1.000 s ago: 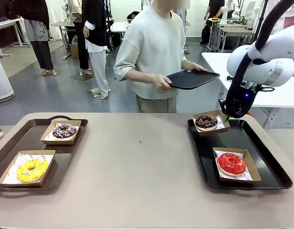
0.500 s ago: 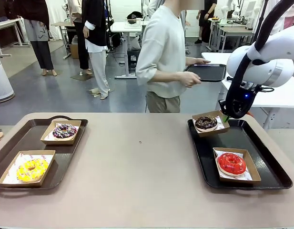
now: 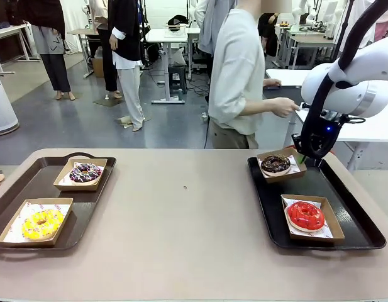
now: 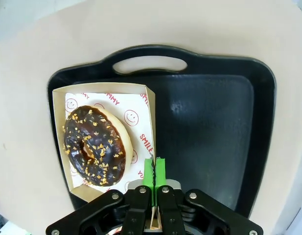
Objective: Individually package the donuts and arrange them on the tray.
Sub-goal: Place the picked Paper togo box on the Handle tray.
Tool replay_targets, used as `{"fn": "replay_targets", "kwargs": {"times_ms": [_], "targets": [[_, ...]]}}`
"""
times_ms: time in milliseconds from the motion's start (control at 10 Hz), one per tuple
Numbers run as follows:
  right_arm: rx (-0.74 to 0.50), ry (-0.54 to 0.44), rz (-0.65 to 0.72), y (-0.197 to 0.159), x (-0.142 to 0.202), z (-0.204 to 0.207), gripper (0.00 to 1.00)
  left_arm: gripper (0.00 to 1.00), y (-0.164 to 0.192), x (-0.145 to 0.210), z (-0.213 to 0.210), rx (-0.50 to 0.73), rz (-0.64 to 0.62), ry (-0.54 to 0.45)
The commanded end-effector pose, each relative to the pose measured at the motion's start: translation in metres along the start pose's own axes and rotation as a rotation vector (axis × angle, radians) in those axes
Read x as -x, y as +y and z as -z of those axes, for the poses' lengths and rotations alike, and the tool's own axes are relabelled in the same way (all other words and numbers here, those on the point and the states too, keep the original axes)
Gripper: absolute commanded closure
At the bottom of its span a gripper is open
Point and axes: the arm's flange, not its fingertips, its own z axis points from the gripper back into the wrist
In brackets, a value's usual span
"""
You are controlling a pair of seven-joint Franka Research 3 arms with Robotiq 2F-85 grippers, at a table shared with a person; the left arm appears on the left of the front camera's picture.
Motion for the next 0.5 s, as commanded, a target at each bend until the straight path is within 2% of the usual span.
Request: {"fn": "replay_targets", "kwargs": {"times_ms": [0,400], "targets": [[0.037,-0.009,0.017,-0.011,0.009,0.009,0.99,0.0,-0.002,0.0,-0.001,0.003,0.006,0.011],[0.029,0.013,0.033,-0.018,0.005,0.022,0.99,0.0,-0.002,0.0,-0.001,0.003,0.006,0.011]]}}
